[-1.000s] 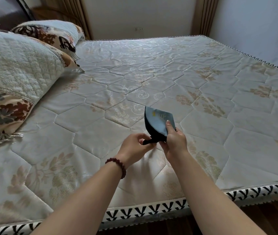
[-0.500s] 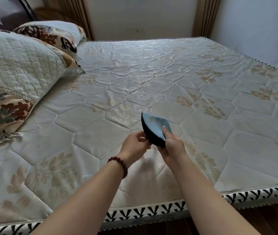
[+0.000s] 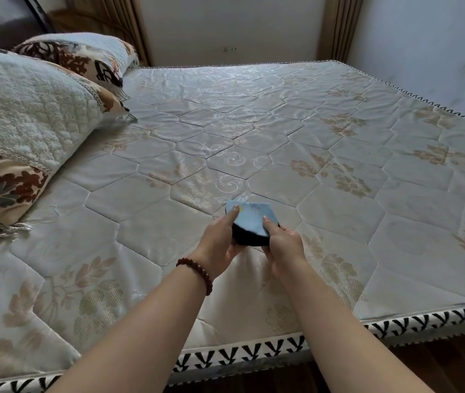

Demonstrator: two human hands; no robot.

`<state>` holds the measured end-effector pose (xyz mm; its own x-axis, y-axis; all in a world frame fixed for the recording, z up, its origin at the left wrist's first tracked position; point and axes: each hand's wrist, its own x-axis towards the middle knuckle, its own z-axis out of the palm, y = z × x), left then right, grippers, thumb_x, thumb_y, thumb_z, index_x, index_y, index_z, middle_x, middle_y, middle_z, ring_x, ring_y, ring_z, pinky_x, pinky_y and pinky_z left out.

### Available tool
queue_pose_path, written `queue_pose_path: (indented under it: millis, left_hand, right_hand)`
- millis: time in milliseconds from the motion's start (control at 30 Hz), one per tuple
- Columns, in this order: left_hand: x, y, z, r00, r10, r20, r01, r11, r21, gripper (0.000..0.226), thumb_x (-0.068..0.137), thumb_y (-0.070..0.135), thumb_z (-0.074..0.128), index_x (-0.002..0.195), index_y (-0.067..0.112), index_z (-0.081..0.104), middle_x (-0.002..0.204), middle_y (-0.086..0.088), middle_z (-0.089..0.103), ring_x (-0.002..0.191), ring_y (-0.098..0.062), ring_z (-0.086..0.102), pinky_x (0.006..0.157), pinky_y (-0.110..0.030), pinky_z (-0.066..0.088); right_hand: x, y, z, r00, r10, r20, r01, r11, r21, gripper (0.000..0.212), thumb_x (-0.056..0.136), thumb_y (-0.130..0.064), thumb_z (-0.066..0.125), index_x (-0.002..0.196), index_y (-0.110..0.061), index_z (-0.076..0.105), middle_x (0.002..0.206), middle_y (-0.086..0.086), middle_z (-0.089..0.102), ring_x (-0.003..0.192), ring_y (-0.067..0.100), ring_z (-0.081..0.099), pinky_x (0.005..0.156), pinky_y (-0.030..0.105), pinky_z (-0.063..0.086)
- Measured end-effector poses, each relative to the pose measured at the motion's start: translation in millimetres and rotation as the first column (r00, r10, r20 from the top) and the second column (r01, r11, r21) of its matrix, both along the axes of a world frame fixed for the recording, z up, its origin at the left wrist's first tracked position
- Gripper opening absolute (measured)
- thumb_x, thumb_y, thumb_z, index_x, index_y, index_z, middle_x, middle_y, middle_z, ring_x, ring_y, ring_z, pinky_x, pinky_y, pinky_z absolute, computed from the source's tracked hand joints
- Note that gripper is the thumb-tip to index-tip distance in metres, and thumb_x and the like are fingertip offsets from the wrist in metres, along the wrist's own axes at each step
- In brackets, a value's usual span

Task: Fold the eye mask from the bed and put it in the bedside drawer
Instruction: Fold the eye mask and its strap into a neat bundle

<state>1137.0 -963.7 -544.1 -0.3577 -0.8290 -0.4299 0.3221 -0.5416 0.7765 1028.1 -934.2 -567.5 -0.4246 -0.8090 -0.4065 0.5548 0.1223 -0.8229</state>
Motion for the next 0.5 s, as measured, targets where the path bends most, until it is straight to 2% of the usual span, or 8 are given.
queue_pose_path:
  millis: [67, 133, 233, 300, 367, 433, 500]
  left_hand:
    - [-2.5, 1.5, -0.2, 0.998, 0.04, 0.053, -0.038, 0.999, -0.033, 0.027, 0.096, 0.018, 0.049, 0.119, 0.005, 0.055, 0.114, -0.018, 0.063, 0.098, -0.028, 0.065, 0.081, -0.035, 0.056]
    - [-3.7, 3.5, 0.8, 0.997, 0.047, 0.064, -0.044, 0.998, -0.05, 0.016, 0.096, 0.009, 0.045, 0.106, 0.008, 0.058, 0.1, -0.014, 0.064, 0.084, -0.023, 0.066, 0.063, -0.029, 0.059]
    - [-4.8, 4.5, 3.7, 0.994, 0.054, 0.093, -0.049, 0.997, -0.056, 0.016, 0.092, 0.0, 0.043, 0.097, 0.006, 0.056, 0.094, -0.016, 0.061, 0.077, -0.024, 0.064, 0.049, -0.027, 0.056]
    - [-4.8, 4.2, 3.9, 0.991, 0.057, 0.117, -0.05, 0.997, -0.058, 0.016, 0.089, -0.002, 0.043, 0.096, 0.005, 0.056, 0.094, -0.017, 0.059, 0.08, -0.027, 0.062, 0.049, -0.028, 0.056]
    - [-4.4, 4.4, 2.9, 0.988, 0.048, 0.146, -0.04, 0.998, -0.057, 0.017, 0.085, -0.002, 0.043, 0.094, 0.006, 0.056, 0.095, -0.017, 0.058, 0.086, -0.031, 0.062, 0.057, -0.035, 0.059]
    - [-4.7, 5.8, 2.5, 0.985, 0.023, 0.172, -0.016, 0.999, -0.045, 0.017, 0.083, -0.001, 0.043, 0.092, 0.006, 0.056, 0.095, -0.018, 0.058, 0.091, -0.034, 0.062, 0.07, -0.041, 0.059]
    - [-5.6, 7.5, 2.2, 0.98, 0.006, 0.198, 0.0, 0.999, -0.033, 0.016, 0.083, 0.001, 0.042, 0.09, 0.008, 0.056, 0.094, -0.017, 0.06, 0.09, -0.033, 0.062, 0.071, -0.041, 0.058]
  right_hand:
    - [-1.0, 0.6, 0.8, 1.0, 0.004, -0.011, -0.004, 1.0, 0.018, 0.01, 0.088, -0.008, 0.059, 0.092, 0.0, 0.063, 0.085, 0.012, 0.067, 0.075, 0.023, 0.065, 0.063, 0.026, 0.055]
    - [-1.1, 1.2, 1.8, 1.0, 0.003, -0.01, -0.003, 1.0, 0.027, 0.016, 0.087, -0.008, 0.059, 0.099, 0.002, 0.063, 0.084, 0.013, 0.066, 0.073, 0.024, 0.065, 0.064, 0.029, 0.054]
    - [-1.1, 3.0, 7.1, 0.999, -0.001, 0.051, 0.001, 1.0, -0.006, 0.021, 0.086, -0.005, 0.056, 0.104, 0.005, 0.062, 0.085, 0.016, 0.065, 0.072, 0.027, 0.063, 0.065, 0.033, 0.053]
    - [-2.9, 4.3, 10.8, 0.995, 0.038, 0.088, -0.035, 0.999, -0.038, 0.029, 0.086, -0.008, 0.053, 0.112, 0.006, 0.06, 0.097, 0.02, 0.063, 0.085, 0.031, 0.062, 0.077, 0.041, 0.052]
    - [-5.3, 5.1, 12.8, 0.987, 0.096, 0.126, -0.086, 0.993, -0.077, 0.038, 0.089, -0.013, 0.05, 0.121, 0.007, 0.054, 0.109, 0.022, 0.059, 0.097, 0.034, 0.058, 0.093, 0.049, 0.047]
    - [-7.5, 5.9, 14.5, 0.979, 0.141, 0.147, -0.128, 0.987, -0.097, 0.04, 0.091, -0.017, 0.048, 0.123, 0.006, 0.053, 0.113, 0.023, 0.058, 0.102, 0.037, 0.058, 0.099, 0.053, 0.043]
    - [-7.7, 6.0, 14.8, 0.976, 0.154, 0.155, -0.141, 0.986, -0.092, 0.041, 0.093, -0.019, 0.044, 0.125, 0.006, 0.051, 0.122, 0.026, 0.058, 0.111, 0.041, 0.057, 0.099, 0.055, 0.044]
